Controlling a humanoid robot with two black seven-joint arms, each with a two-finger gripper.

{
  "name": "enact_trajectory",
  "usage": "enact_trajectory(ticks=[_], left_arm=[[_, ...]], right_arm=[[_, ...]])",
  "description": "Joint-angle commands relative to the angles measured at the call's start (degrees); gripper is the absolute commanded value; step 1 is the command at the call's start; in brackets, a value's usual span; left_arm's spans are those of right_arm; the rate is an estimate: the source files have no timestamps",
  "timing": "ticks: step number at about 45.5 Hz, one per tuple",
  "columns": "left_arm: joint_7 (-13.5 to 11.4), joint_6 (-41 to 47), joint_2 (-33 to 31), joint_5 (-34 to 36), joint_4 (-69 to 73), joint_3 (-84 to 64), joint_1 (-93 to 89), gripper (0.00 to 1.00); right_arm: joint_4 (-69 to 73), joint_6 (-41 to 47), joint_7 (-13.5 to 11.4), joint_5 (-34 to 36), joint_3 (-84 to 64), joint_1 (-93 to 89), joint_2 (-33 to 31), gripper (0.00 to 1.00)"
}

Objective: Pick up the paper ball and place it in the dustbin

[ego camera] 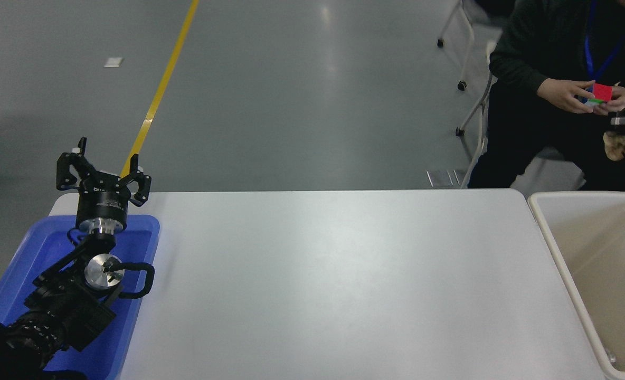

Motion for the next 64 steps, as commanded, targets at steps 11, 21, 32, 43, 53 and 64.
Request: enact_trajectory(ticks=[11, 21, 32, 43, 53, 64], left_arm=[[0.0, 0.0, 0.0, -0.1, 0.0, 0.0, 0.0, 0.99], [0.0, 0.0, 0.0, 0.0, 0.0, 0.0, 0.0, 0.99], [0.0, 0.0, 0.0, -0.1, 0.0, 0.0, 0.0, 0.99], [0.0, 0.0, 0.0, -0.1, 0.0, -0.1, 0.1, 0.99], [0.0, 0.0, 0.0, -0.1, 0.0, -0.1, 0.1, 0.99], [0.0, 0.0, 0.0, -0.1, 0.0, 0.0, 0.1, 0.99]], right_arm=[[-48.6, -10.6, -0.1, 8.5, 52.7, -52.4, 7.7, 0.0], [-60.8, -10.7, -0.4, 9.1, 72.9, -59.0, 18.6, 0.0], [-60.6, -10.4, -1.6, 18.2, 83.3, -64.5, 22.2, 0.0], [-60.5, -10.4, -2.3, 29.9, 85.2, -67.6, 26.5, 0.0], [-60.5, -10.2, -2.3, 30.0, 90.5, -68.7, 26.7, 0.0], [-60.7, -10.2, -2.3, 30.0, 90.7, -69.7, 26.4, 0.0]])
